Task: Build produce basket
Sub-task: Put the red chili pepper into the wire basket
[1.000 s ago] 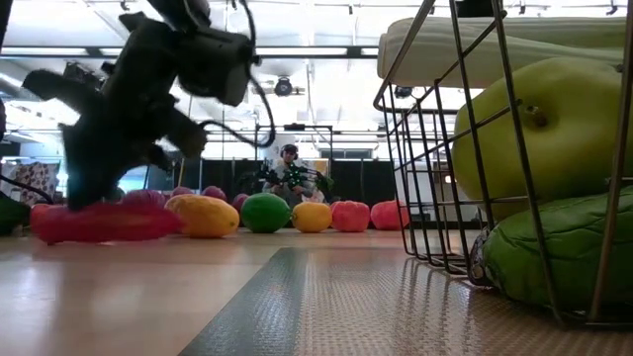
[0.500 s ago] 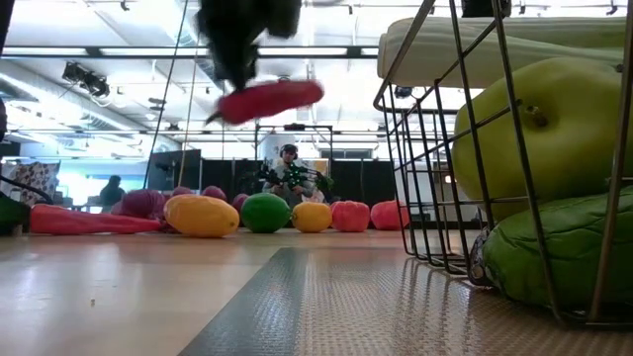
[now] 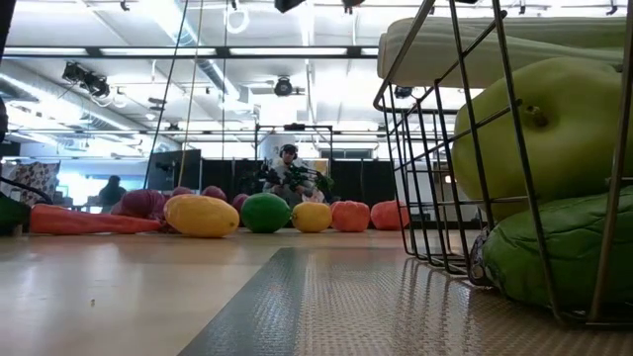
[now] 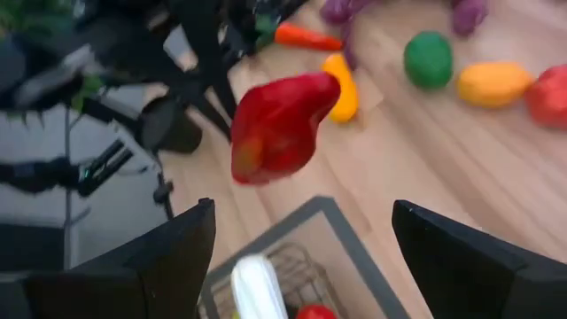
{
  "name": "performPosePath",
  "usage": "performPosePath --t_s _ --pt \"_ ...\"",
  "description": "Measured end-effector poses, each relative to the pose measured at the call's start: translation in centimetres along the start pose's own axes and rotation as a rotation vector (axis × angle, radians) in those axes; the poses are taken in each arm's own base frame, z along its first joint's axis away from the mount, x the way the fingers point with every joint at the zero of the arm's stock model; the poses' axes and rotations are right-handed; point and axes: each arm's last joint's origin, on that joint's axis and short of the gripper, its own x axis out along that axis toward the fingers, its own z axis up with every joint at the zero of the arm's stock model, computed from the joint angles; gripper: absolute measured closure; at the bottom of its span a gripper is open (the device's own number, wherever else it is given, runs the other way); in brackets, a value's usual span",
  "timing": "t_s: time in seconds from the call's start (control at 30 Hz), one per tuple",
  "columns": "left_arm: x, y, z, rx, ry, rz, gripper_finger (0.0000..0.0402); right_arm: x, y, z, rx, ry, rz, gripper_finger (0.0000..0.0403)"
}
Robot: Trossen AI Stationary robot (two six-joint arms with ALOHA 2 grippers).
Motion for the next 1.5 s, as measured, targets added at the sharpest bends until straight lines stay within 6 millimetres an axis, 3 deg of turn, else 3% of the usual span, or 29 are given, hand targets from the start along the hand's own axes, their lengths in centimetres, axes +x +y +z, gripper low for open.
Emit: performPosePath --t_s 0.4,0.6,0.77,0.93,1.1,1.33,1.5 --pt "-0.8 -0.8 2.4 0.011 -0.233 -0.040 0.0389 -0.4 0.8 1.4 -0.026 -0.209 0.018 0.0056" --pt "-0.8 -0.8 2.4 0.010 -0.233 -0.038 0.0381 -0.5 0.7 1.5 -0.044 -0.247 -0.021 0.0060" --pt "-0.7 -0.7 2.2 0.014 -0.208 -0.030 0.0382 -0.5 0.7 1.6 -0.068 -0.246 -0.016 0.0127" --pt "-0.7 0.0 2.2 0.009 -0.193 -0.009 0.0383 -0.5 0.8 1.5 -0.095 -0.222 0.010 0.0241" --pt "-0.8 1.1 2.4 -0.013 -0.192 0.018 0.0358 -0.3 0.6 1.1 -0.111 -0.163 0.011 0.0343" --pt "-1.0 3.1 2.2 -0.049 -0.126 0.079 0.0302 -0.3 0.2 0.1 -0.131 -0.013 0.036 0.0349" --pt "-1.3 4.3 1.5 -0.077 -0.047 0.127 0.0262 -0.4 0.0 -1.2 -0.130 0.176 0.092 0.0320"
